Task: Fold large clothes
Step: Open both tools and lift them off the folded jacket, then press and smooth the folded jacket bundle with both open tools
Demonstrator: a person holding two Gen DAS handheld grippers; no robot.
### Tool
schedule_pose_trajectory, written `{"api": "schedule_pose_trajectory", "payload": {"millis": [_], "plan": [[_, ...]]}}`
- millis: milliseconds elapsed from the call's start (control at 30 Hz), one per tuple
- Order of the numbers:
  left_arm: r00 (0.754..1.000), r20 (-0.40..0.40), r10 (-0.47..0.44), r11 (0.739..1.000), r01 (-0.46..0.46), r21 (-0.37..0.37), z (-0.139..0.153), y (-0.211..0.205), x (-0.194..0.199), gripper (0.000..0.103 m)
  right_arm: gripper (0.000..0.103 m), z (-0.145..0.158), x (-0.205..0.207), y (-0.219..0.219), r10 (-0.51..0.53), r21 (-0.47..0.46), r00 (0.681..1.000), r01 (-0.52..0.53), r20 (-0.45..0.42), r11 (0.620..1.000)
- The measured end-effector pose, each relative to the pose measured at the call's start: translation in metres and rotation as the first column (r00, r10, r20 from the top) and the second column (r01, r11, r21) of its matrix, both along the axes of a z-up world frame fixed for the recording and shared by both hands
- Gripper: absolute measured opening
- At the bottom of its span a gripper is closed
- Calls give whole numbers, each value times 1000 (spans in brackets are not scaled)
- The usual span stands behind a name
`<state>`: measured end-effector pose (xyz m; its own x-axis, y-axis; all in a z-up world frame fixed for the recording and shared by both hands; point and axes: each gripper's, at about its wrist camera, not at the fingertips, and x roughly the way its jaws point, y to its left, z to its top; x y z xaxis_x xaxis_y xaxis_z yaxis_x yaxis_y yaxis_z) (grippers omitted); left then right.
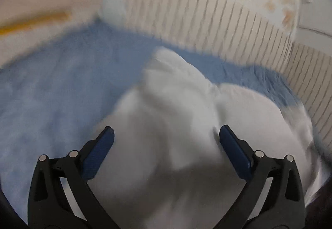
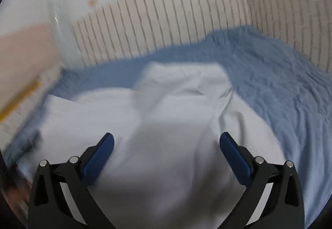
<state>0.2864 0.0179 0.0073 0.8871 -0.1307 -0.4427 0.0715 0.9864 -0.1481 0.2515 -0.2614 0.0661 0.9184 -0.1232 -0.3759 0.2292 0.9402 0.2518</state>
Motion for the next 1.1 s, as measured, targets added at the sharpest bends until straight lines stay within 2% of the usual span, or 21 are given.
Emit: {"api": "schedule_pose_trajectory", "payload": {"millis": [67,133,200,267,333,367,433,533,700,900,967,1100], "plan": [[996,47,76,994,-79,69,-13,19,-67,100,101,17,-59,28,10,-61,994,-3,113,998],[996,22,82,996,-83,17,-7,35,-102,100,101,19,-106,60,-2,-128,984,26,181,991],[993,94,73,997,-76,28,5,37,-137,100,101,5,-132,87,1,-202,982,38,188,979],[978,201,63,989,-88,118,14,27,-170,100,101,-11,-145,110,-15,-316,986,69,168,946],[959,280,46,981,-96,166,19,8,-182,100,101,-14,-152,123,8,-366,988,51,157,929],[957,286,37,978,-93,185,22,10,-184,100,101,-12,-156,126,14,-380,987,49,162,924],[974,225,-10,974,-42,223,20,-5,-171,100,101,-6,-169,132,26,-400,984,47,175,915],[990,141,-21,974,-12,226,17,-16,-151,100,101,-1,-180,125,51,-418,986,20,158,908],[999,35,31,991,-35,131,4,3,-130,100,101,-15,-176,88,-38,-272,992,71,123,960],[988,-54,143,989,-141,44,-10,29,-115,100,101,-30,-155,62,-36,-171,996,49,78,984],[980,-92,175,985,-175,11,-16,38,-111,100,101,-33,-150,54,-20,-153,997,30,70,988],[956,-170,239,966,-252,-57,-30,61,-100,100,101,-46,-131,32,3,-118,1000,-4,-7,993]]}}
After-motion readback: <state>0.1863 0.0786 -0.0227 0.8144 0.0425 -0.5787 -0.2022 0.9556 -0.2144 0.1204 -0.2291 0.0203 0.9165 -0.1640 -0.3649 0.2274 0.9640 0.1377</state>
